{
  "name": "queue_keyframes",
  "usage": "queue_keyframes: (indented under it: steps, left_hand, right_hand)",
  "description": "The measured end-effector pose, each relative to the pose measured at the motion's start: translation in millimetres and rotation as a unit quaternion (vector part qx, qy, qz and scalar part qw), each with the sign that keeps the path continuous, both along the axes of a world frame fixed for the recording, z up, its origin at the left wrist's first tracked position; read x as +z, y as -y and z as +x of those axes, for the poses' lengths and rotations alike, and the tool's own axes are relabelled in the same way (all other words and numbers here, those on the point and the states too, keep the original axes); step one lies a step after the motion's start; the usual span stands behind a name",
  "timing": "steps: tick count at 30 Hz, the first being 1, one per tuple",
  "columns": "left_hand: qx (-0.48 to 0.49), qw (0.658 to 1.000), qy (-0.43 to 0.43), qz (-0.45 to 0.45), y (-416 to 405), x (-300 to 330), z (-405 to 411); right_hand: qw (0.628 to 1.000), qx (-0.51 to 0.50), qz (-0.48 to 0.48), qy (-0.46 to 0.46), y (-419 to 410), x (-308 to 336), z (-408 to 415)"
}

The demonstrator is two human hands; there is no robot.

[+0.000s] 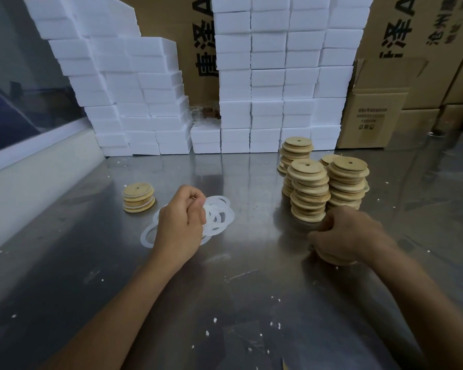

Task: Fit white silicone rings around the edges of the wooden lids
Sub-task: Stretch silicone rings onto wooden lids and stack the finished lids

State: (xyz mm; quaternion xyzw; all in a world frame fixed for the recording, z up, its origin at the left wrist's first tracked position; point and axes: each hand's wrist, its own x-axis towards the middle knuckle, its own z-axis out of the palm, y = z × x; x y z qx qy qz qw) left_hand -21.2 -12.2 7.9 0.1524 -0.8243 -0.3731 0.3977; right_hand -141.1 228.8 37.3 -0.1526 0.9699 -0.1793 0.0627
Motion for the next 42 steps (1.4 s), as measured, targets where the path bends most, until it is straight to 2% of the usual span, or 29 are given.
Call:
queue_keyframes:
  steps: [5, 9, 13, 17, 20, 23, 26, 29, 33, 34, 37, 42]
  left_hand:
    - [-0.006, 0.999, -0.001, 0.04, 0.3, -0.2, -1.9]
    - [-0.016, 0.996, -0.003, 0.088, 0.3, -1.4, 0.4]
    - [-0.016, 0.995, -0.002, 0.094, 2.9, -3.8, -0.2]
    - [-0.009, 0.994, -0.003, 0.107, 4.0, -5.0, -1.5]
    - [-0.019, 0.991, -0.013, 0.129, 3.6, -3.8, -1.2]
    - [-0.047, 0.985, -0.012, 0.166, 1.2, 0.6, 0.9]
    - [-0.097, 0.969, 0.01, 0.227, -3.5, 5.9, 4.3]
    - [-0.188, 0.926, 0.017, 0.327, -0.2, 10.2, 7.4]
    - [-0.29, 0.874, 0.02, 0.389, 2.3, 14.1, 8.2]
    - [-0.293, 0.875, 0.027, 0.384, 0.7, 14.9, 8.1]
    - [-0.249, 0.909, 0.066, 0.327, -7.1, 13.1, 7.6]
    - [-0.224, 0.914, 0.077, 0.328, -23.1, 4.9, 3.7]
  right_hand:
    - [0.999, 0.042, 0.004, -0.004, 5.4, -5.9, 1.1]
    - [0.997, 0.071, -0.034, 0.007, 4.1, -4.2, 1.3]
    - [0.989, 0.115, -0.089, 0.028, 3.1, -1.2, 0.9]
    - [0.968, 0.183, -0.15, 0.077, 4.6, -1.1, 6.8]
    - [0.938, 0.242, -0.208, 0.135, 5.1, -0.3, 12.8]
    - [0.911, 0.286, -0.261, 0.14, 13.7, -1.2, 21.6]
    - [0.908, 0.262, -0.314, 0.091, 24.9, -7.4, 28.5]
    - [0.916, 0.24, -0.318, 0.04, 32.7, -14.2, 32.0]
    - [0.91, 0.22, -0.351, 0.028, 38.1, -20.0, 32.7]
    - [0.901, 0.216, -0.373, 0.045, 38.8, -20.5, 33.1]
    - [0.882, 0.216, -0.409, 0.089, 40.7, -22.5, 35.1]
    - [0.888, 0.206, -0.411, 0.021, 48.9, -31.4, 40.3]
